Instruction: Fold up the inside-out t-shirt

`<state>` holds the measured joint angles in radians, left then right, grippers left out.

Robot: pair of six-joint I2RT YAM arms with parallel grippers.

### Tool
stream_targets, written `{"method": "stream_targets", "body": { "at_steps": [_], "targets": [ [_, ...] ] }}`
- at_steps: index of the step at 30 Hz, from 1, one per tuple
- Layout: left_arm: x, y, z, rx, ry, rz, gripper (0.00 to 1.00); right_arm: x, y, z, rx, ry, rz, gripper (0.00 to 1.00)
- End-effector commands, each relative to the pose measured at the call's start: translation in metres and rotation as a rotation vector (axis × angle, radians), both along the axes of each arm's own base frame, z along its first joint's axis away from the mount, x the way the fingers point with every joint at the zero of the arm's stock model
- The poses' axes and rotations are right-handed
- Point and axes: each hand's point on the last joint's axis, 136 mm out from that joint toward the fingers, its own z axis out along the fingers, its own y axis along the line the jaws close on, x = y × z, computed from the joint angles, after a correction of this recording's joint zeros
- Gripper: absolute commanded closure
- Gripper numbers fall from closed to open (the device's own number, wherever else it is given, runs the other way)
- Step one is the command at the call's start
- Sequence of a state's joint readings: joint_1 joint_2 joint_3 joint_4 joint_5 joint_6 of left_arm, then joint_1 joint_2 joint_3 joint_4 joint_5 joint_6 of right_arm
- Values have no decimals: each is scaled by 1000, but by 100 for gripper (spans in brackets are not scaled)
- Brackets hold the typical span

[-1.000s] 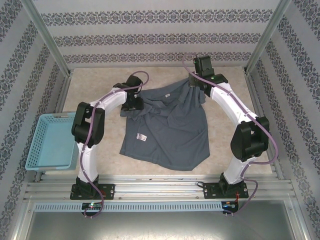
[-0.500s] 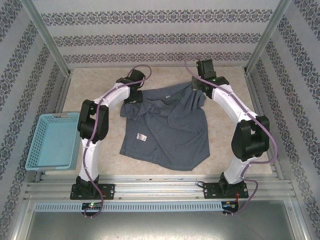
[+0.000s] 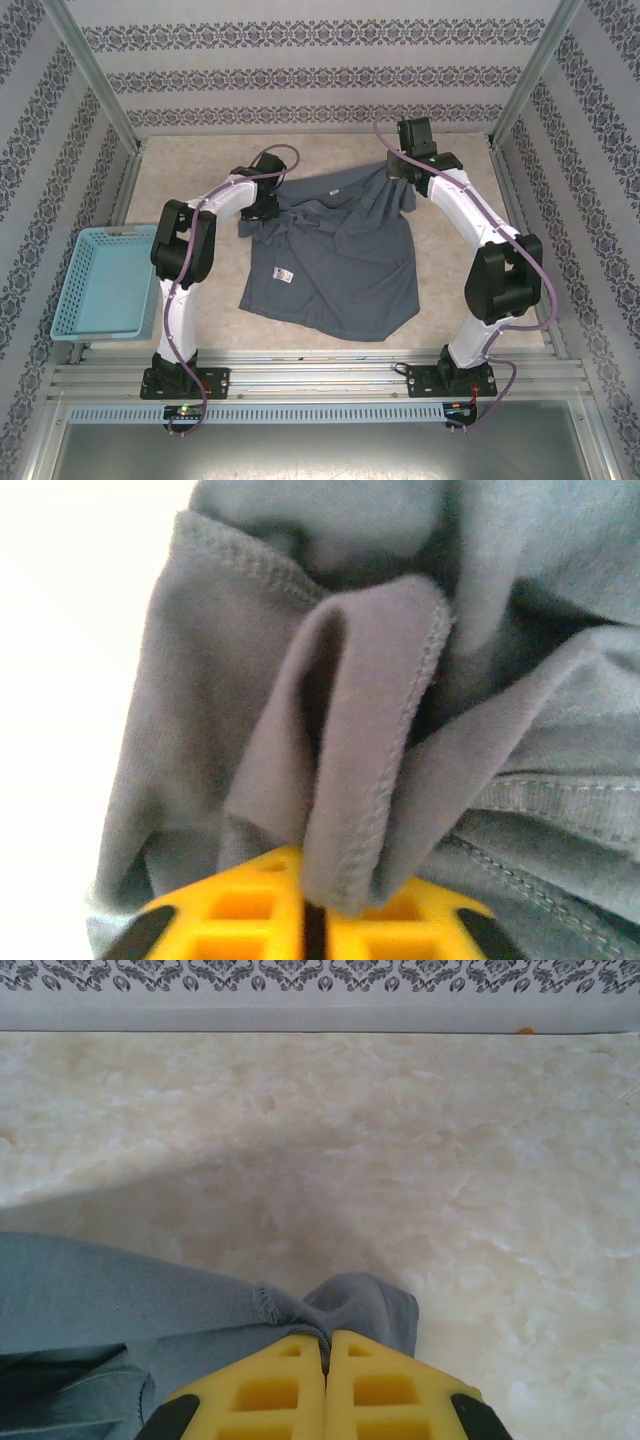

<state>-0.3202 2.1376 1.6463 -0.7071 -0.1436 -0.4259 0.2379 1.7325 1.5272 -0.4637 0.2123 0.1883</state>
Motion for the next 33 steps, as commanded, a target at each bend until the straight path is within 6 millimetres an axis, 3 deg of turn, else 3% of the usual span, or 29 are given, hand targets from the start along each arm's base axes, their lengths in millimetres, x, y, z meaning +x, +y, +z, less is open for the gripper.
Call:
{"method": "stream_targets", "body": {
  "at_steps": [1, 5, 10, 13, 20, 24, 27, 30, 33],
  "targets": [
    [-1, 14, 52, 19, -101, 12, 99, -10, -15, 38, -8, -78, -47, 100],
    [-14, 17, 107, -18, -216, -6, 100, -29, -21, 71, -10, -151, -46, 100],
    [-47, 20, 180, -100, -372, -26, 100, -66, -22, 117, 8, -238, -17, 100],
    [-74, 24, 230, -165, -488, -38, 100, -100, -23, 154, 40, -318, 0, 100],
    [-151, 34, 351, -335, -802, -79, 100, -208, -24, 259, 196, -592, 117, 100],
    [-205, 42, 422, -437, -1025, -127, 100, -272, -19, 317, 301, -756, 232, 100],
    [-246, 53, 470, -497, -1188, -143, 100, -309, -22, 354, 358, -864, 276, 100],
    [-263, 60, 500, -511, -1269, -144, 100, -319, -24, 377, 362, -914, 283, 100],
    [-242, 61, 503, -469, -1250, -115, 100, -298, -26, 385, 333, -909, 240, 100]
  ]
}}
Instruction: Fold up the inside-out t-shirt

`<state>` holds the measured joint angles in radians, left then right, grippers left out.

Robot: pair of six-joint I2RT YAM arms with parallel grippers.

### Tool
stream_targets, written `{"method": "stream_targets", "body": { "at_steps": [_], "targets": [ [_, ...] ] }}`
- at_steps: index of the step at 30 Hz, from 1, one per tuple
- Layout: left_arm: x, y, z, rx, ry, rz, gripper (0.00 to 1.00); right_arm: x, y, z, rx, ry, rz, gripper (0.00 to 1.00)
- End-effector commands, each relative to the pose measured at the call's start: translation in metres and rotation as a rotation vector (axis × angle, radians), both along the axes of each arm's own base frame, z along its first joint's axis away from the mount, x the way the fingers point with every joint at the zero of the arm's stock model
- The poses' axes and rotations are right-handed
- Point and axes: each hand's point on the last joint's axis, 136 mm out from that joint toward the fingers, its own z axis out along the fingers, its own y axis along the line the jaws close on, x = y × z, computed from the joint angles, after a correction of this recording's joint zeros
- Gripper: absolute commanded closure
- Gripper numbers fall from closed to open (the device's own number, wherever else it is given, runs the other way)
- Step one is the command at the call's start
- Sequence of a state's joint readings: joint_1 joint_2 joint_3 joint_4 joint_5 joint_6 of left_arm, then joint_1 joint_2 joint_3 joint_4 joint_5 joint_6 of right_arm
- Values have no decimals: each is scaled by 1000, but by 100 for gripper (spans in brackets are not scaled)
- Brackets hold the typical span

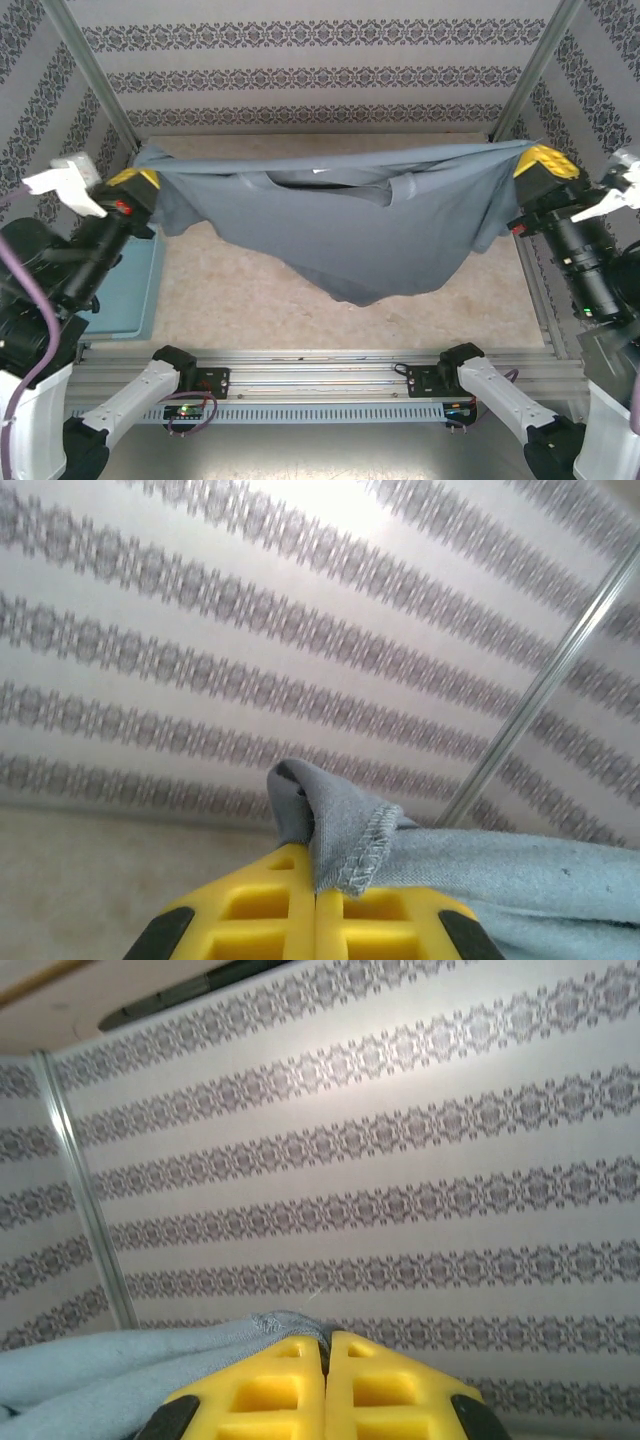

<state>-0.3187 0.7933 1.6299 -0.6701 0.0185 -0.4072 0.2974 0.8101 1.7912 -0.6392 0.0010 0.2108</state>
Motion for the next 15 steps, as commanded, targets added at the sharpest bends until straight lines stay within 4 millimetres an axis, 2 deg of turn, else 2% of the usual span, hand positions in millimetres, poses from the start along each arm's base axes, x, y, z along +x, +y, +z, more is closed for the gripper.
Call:
{"method": "stream_targets", "body": {
  "at_steps": [1, 5, 8, 11, 15],
  "targets": [
    [37, 1, 1, 11, 41, 67, 100, 43, 6, -2, -9, 61, -39, 100],
    [94, -1, -22, 54, 177, 162, 100, 97, 3, -13, -41, 129, -154, 100],
    [146, -6, -56, 115, 308, 225, 100, 147, 6, -39, -89, 210, -227, 100],
    [199, -17, -105, 187, 447, 262, 100, 203, 19, -87, -136, 322, -235, 100],
    [263, -30, -191, 253, 640, 281, 100, 277, 30, -177, -164, 497, -239, 100]
  ]
}}
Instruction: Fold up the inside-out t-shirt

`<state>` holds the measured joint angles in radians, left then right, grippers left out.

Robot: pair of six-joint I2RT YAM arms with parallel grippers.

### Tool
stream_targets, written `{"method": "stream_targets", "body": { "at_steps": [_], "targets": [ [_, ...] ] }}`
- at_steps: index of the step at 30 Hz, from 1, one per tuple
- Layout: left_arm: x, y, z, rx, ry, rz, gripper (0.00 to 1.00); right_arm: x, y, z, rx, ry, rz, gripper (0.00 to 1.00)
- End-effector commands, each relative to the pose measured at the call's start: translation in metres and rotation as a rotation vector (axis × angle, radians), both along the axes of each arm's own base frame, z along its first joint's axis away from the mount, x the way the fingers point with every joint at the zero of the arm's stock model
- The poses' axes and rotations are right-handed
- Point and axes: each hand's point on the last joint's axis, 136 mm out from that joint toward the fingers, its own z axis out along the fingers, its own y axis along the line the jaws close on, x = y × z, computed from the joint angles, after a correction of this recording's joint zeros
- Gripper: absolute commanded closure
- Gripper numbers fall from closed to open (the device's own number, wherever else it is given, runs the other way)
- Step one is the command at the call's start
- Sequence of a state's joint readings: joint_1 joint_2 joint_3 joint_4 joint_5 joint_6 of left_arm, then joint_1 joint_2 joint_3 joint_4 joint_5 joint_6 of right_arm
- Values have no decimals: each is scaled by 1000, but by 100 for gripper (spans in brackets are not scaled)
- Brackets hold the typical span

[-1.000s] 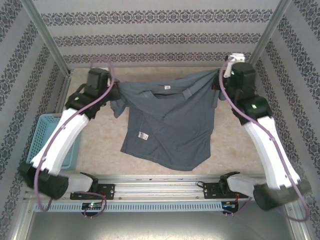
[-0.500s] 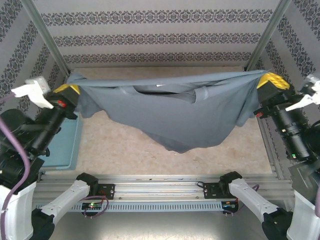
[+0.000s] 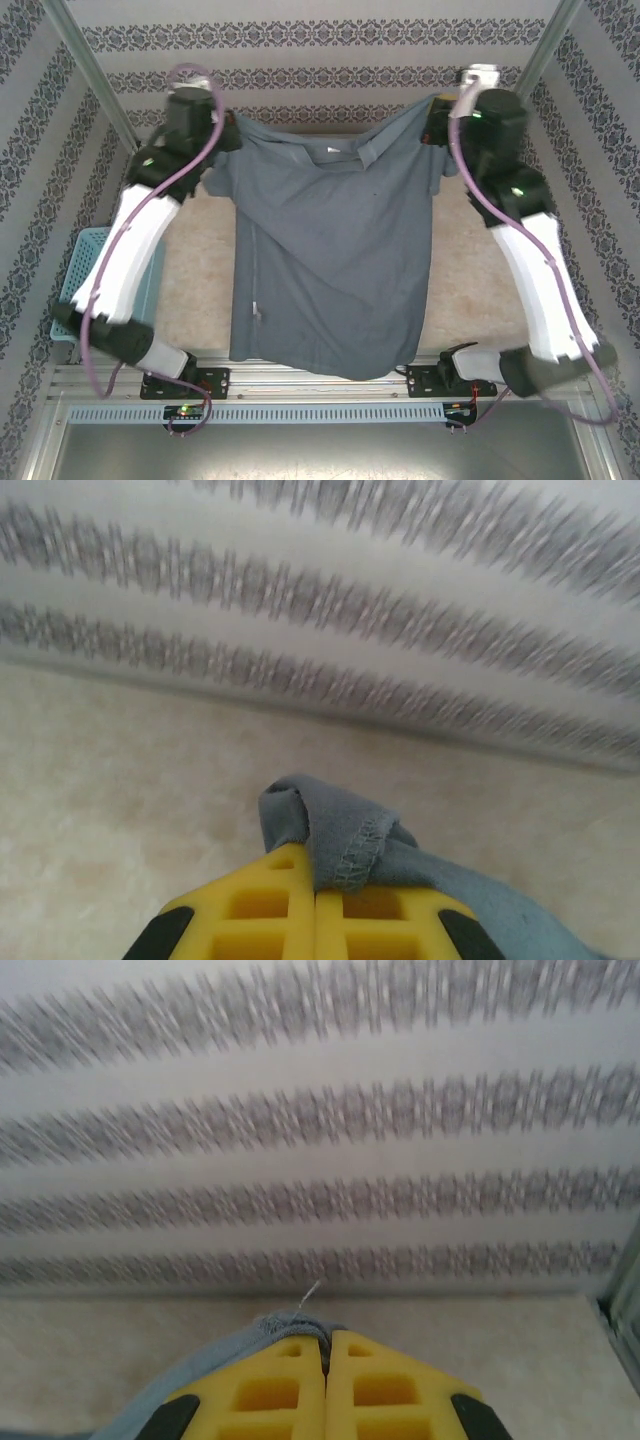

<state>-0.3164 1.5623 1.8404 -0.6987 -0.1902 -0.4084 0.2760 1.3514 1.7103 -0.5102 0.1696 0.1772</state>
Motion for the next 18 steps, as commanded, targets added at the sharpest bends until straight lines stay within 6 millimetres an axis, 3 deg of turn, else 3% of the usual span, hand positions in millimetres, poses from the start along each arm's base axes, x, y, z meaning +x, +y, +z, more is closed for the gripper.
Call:
{"method": "stream_targets", "body": {
  "at_steps": [1, 7, 10, 14, 18],
  "targets": [
    [31, 10, -57, 44, 140, 78, 100, 50, -3, -54, 1, 72, -52, 100],
    [101, 5, -171, 66, 341, 97, 100, 135, 2, -175, -12, 274, -76, 100],
    [128, 10, -210, 66, 397, 115, 100, 169, -2, -219, -23, 358, -103, 100],
    [156, 21, -241, 60, 432, 140, 100, 204, -10, -254, -19, 419, -138, 100],
    [179, 35, -261, 44, 437, 160, 100, 233, -16, -267, -9, 432, -157, 100]
  ]
}}
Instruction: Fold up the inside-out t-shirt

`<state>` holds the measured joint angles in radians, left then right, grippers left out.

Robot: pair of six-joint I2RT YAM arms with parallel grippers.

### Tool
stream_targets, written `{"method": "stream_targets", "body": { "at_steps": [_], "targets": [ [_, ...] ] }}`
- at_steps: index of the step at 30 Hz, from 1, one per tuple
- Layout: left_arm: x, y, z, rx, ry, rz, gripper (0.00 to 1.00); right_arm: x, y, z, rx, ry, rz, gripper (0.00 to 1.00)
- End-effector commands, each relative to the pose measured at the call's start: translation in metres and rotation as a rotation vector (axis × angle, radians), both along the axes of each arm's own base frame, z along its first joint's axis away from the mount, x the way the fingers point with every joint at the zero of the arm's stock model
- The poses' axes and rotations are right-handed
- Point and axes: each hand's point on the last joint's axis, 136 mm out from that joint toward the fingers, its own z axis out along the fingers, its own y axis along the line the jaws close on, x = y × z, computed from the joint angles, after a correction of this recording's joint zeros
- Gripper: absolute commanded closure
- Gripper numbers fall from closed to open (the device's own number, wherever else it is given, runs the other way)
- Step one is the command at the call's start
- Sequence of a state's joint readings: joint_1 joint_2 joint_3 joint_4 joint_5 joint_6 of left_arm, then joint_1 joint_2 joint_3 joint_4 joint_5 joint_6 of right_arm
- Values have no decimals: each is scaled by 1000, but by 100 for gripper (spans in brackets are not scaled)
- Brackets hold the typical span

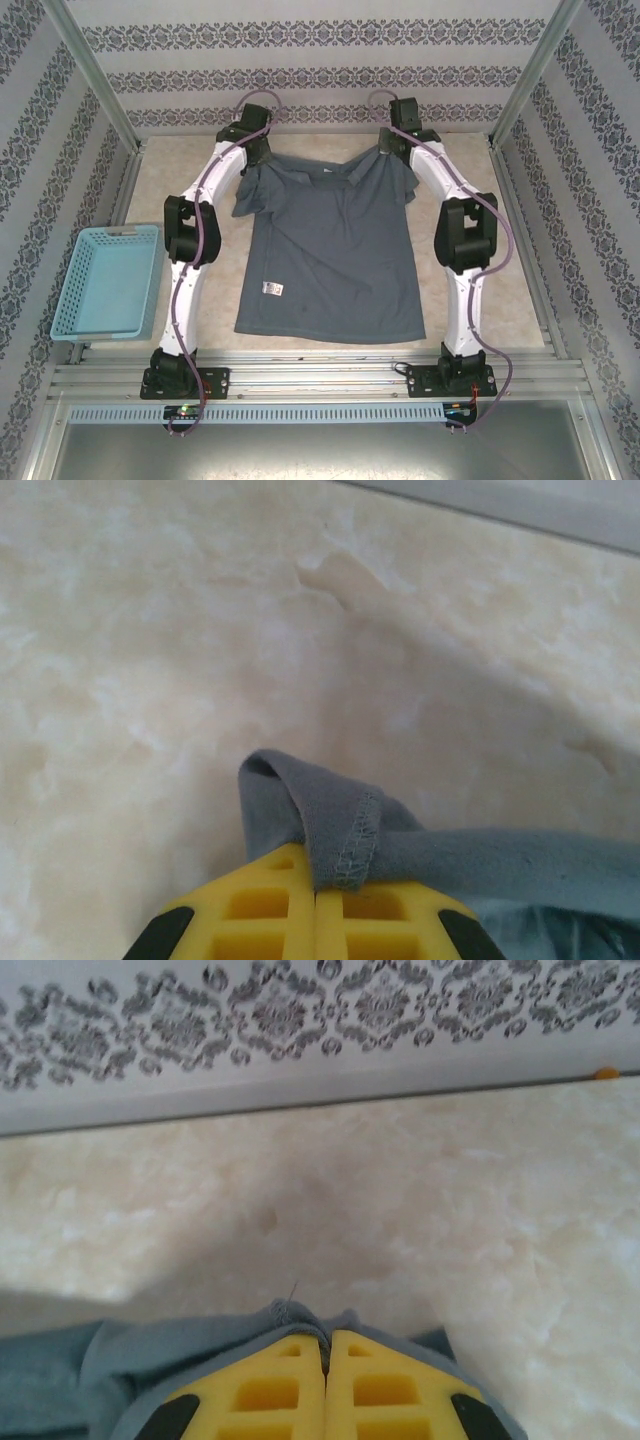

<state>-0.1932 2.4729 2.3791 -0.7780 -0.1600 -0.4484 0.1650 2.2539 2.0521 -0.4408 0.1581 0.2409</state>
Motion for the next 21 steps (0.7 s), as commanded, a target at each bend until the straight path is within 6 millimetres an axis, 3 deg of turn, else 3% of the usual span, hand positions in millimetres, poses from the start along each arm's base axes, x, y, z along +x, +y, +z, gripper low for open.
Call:
{"method": "stream_targets", "body": {
  "at_steps": [1, 5, 6, 9, 11, 16, 18, 21],
  "targets": [
    [10, 21, 4, -12, -5, 43, 100, 21, -9, 21, 22, -53, -42, 100],
    [21, 29, -6, -60, -19, 48, 89, 39, -17, 17, 9, -50, -67, 100],
    [24, 29, -6, -72, -25, 44, 84, 42, -18, 18, 8, -52, -67, 93],
    [23, 32, 8, -75, -33, 28, 60, 42, -20, 31, -6, -60, -71, 51],
    [18, 32, 26, -67, -36, 15, 48, 35, -21, 47, -26, -69, -72, 39],
    [-21, 34, 75, -73, -5, 24, 34, -13, -2, 89, -84, -55, -9, 29],
    [-43, 30, 83, -77, 23, 27, 32, -44, 11, 106, -90, -62, 23, 28],
    [-80, 14, 93, -93, 1, 4, 27, -97, 34, 110, -89, -64, 80, 25]
  ]
}}
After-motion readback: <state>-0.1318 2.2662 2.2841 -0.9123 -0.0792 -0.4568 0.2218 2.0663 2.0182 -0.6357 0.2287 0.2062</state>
